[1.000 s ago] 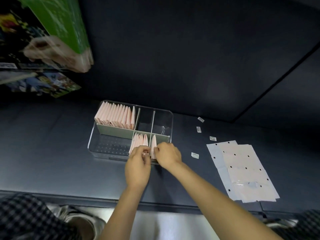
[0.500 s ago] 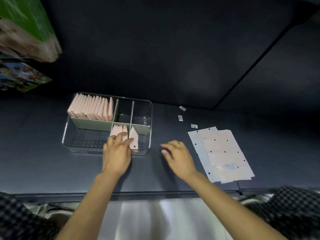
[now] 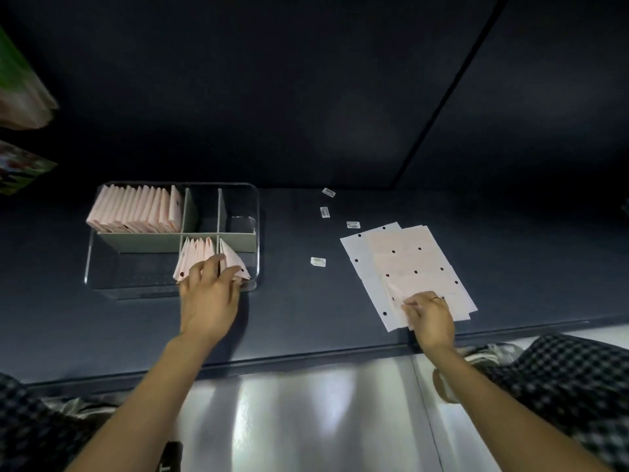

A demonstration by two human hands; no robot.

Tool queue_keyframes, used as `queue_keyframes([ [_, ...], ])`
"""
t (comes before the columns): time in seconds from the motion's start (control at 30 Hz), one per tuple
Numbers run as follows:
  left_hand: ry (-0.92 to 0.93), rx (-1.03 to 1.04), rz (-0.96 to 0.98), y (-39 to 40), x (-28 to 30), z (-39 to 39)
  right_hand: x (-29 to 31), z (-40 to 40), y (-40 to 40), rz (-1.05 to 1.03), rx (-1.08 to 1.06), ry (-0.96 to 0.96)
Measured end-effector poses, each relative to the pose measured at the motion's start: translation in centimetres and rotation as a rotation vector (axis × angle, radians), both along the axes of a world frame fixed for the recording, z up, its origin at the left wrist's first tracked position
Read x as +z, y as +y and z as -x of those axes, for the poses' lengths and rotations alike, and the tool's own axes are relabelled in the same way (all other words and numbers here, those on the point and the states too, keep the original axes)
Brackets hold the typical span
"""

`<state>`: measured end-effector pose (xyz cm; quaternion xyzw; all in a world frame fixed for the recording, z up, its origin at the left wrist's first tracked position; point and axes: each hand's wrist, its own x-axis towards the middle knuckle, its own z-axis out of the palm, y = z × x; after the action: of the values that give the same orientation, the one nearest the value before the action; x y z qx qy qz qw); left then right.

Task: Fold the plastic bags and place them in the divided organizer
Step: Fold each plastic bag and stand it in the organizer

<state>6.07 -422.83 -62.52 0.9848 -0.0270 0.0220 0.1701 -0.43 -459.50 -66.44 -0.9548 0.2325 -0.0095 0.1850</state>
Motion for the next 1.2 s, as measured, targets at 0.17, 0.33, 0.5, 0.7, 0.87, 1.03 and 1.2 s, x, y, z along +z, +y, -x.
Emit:
queue_keyframes([
  [0.17,-0.16,-0.039,0.095,-2.1,1.3,0.7,1.0,0.4,1.1,-0.02,0.107,-0.141],
  [0.33,-0.124,-0.52,0.157,-7.1,1.3,3.0,2.1,0.7,5.4,-0.164,0.398,-0.057],
  [0.5,0.227,-0.672,0.136,-9.6,-1.6,5.3,2.8,1.3,9.8,-0.349,0.605,0.118],
  [0.7,0.394,-0.512,0.297,-8.4,-2.7,5.8,5.0,0.0,8.2,-0.71,0.516,0.341],
  [0.87,0.419,-0.203,0.566,-8.4,-3.3,4.6,5.4,-1.6,2.5,-1.12,0.259,0.349],
  [1.03,0.521,0.062,0.755,-8.7,-4.1,3.5,2.8,-1.4,1.2,-1.099,0.251,0.368],
  [1.2,0.424,0.164,0.668,-9.7,-3.8,3.1,1.5,-2.8,3.4,-0.794,0.051,0.261],
])
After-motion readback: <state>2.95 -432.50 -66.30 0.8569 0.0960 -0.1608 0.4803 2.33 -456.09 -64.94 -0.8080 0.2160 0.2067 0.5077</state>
